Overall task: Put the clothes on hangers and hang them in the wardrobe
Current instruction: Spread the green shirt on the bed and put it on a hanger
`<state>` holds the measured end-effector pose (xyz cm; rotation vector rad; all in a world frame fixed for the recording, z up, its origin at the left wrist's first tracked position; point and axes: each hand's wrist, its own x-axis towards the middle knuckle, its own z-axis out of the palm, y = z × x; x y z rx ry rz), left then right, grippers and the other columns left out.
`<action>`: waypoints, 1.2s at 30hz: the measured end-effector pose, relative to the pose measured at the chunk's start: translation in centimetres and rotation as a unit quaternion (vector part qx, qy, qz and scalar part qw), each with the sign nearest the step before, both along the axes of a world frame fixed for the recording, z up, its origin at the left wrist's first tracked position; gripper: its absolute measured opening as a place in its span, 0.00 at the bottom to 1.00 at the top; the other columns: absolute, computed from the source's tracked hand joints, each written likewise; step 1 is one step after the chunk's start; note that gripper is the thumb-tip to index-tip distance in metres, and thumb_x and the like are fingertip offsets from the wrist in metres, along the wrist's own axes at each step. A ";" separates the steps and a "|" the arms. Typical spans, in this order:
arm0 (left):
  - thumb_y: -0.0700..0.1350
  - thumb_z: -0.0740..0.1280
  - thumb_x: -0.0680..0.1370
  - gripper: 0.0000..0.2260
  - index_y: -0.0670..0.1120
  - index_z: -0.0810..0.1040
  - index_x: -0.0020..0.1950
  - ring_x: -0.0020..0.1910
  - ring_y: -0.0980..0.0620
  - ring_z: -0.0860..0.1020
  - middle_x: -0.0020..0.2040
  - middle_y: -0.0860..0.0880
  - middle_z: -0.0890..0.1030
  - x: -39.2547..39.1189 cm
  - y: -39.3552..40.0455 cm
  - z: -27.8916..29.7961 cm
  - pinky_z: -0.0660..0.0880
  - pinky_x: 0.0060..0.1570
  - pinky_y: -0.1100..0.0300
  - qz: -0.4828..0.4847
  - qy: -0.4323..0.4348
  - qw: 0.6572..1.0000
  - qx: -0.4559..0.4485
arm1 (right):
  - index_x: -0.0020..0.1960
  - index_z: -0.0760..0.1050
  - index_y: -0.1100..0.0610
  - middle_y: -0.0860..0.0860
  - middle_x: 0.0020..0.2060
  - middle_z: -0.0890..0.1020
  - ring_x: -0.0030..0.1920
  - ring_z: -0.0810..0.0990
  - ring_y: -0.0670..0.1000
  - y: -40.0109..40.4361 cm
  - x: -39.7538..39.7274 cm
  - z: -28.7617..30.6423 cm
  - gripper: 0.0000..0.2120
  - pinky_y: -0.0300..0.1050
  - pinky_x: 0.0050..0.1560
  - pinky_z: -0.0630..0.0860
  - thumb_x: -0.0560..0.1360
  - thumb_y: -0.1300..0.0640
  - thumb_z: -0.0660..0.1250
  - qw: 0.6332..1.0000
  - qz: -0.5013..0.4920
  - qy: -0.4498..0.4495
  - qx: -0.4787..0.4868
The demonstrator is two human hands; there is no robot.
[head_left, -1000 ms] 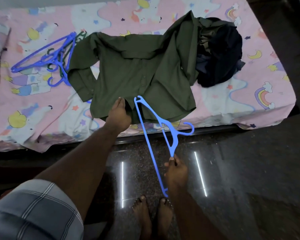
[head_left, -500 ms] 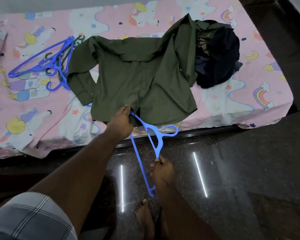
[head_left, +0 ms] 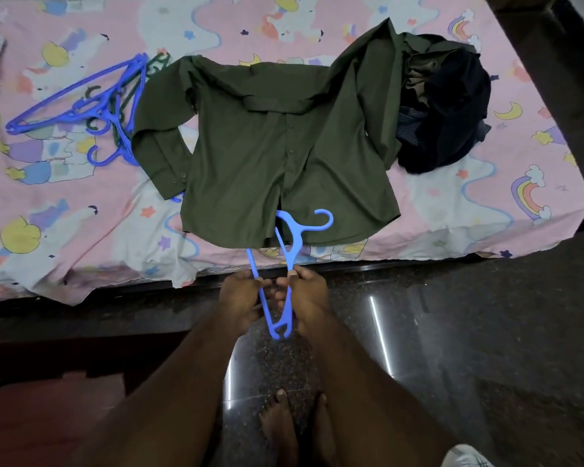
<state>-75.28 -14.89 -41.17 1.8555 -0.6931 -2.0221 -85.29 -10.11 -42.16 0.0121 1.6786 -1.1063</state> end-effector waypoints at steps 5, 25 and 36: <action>0.31 0.58 0.82 0.11 0.43 0.74 0.48 0.33 0.51 0.78 0.37 0.45 0.76 -1.2 -0.9 -1.4 0.79 0.35 0.58 0.126 0.028 0.991 -0.023 | 0.47 0.85 0.48 0.54 0.45 0.86 0.46 0.82 0.57 -1.0 -3.5 -2.1 0.11 0.60 0.57 0.79 0.71 0.49 0.65 0.968 0.130 0.207 0.055; 0.30 0.54 0.82 0.14 0.43 0.74 0.58 0.23 0.58 0.66 0.37 0.48 0.72 -0.3 -0.4 -4.3 0.60 0.21 0.67 0.197 0.007 0.978 -0.063 | 0.52 0.81 0.57 0.57 0.52 0.81 0.57 0.78 0.61 -7.2 -11.4 -4.9 0.12 0.50 0.59 0.73 0.78 0.58 0.59 0.722 0.422 0.539 0.096; 0.30 0.53 0.82 0.14 0.45 0.75 0.50 0.23 0.58 0.65 0.36 0.48 0.72 -0.9 -0.4 -4.1 0.59 0.21 0.67 0.217 0.018 0.974 -0.059 | 0.52 0.83 0.53 0.57 0.53 0.79 0.55 0.77 0.61 -7.4 -12.0 -5.9 0.10 0.49 0.61 0.72 0.74 0.56 0.67 0.726 0.445 0.522 0.044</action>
